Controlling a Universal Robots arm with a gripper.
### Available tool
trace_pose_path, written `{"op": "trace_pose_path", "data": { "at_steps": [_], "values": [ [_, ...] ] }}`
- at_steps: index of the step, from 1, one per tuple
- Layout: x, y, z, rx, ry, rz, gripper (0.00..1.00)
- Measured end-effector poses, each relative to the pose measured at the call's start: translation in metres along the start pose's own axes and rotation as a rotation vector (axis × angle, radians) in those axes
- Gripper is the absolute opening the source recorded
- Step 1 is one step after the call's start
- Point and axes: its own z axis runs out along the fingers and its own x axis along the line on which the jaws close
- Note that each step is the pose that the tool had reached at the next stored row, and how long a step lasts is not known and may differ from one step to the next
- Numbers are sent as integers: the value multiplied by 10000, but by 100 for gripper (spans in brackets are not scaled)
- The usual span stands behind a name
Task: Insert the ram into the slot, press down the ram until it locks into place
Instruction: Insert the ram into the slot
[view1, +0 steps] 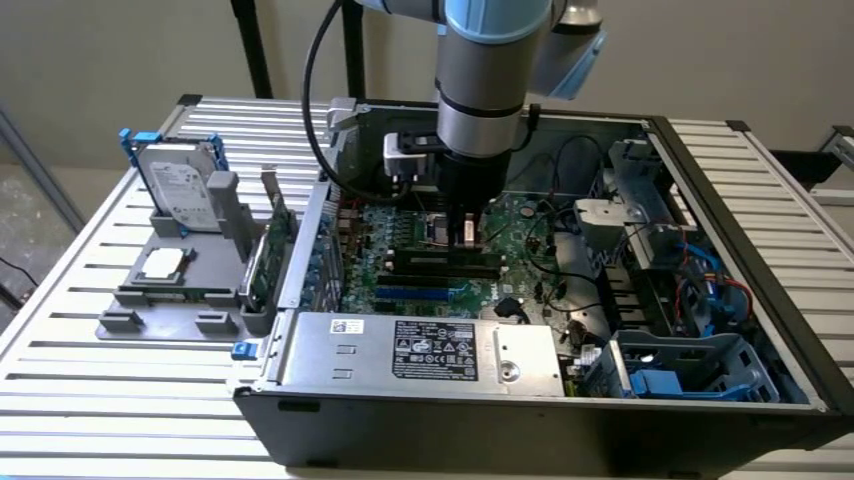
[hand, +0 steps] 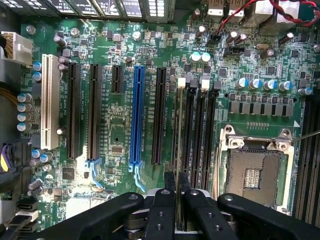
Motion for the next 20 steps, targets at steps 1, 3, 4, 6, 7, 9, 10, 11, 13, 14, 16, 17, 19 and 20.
{"op": "trace_pose_path", "data": {
  "at_steps": [1, 3, 4, 6, 7, 9, 10, 11, 13, 14, 16, 17, 19, 20],
  "values": [
    [0, 0, 1, 1, 8, 1, 14],
    [1, 0, 2, 0, 22, 9, 14],
    [1, 1, 3, 1, 28, 19, 14],
    [0, 1, 4, 2, 36, 30, 14],
    [-1, 1, 5, 4, 37, 34, 14],
    [-4, 1, 7, 6, 37, 42, 14],
    [-4, 1, 7, 8, 38, 46, 14],
    [-6, 1, 9, 9, 39, 50, 14],
    [-9, 0, 12, 11, 38, 56, 14],
    [-11, 0, 13, 12, 38, 58, 14],
    [-15, 0, 16, 12, 39, 64, 14],
    [-16, 0, 17, 13, 39, 65, 14],
    [-19, -1, 20, 13, 39, 70, 14],
    [-21, -2, 22, 14, 39, 72, 14]
  ]
}}
